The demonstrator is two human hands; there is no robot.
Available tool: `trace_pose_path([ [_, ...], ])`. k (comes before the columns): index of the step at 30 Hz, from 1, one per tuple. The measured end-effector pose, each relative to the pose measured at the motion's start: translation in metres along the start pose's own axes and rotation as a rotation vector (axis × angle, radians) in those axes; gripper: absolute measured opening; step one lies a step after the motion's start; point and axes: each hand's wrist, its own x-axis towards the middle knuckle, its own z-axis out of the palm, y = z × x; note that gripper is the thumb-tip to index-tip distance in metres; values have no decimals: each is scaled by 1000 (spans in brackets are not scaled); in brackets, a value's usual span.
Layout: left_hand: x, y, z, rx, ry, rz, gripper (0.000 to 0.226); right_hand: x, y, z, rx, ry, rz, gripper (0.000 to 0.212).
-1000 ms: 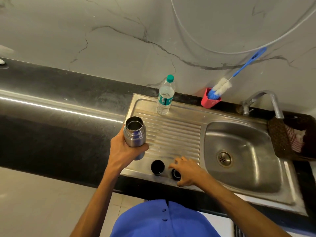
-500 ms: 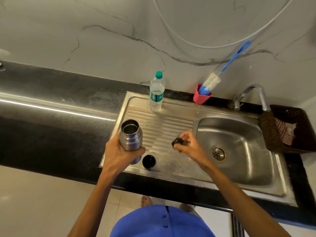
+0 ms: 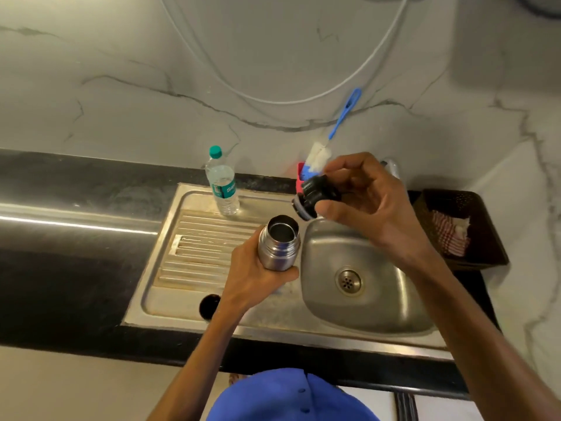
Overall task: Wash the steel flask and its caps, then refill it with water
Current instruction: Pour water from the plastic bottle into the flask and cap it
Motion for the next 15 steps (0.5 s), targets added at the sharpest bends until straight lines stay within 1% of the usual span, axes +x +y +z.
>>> trace_pose_path([
  [5, 4, 20, 58, -27, -45, 2, 58, -12, -4, -51, -215, -76, -96, 46],
  [12, 4, 37, 121, -49, -96, 2, 63, -29, 3, -107, -568, -186, -174, 52],
  [15, 2, 38, 141, -42, -97, 19, 64, -33, 3, -125, -684, -249, -220, 51],
])
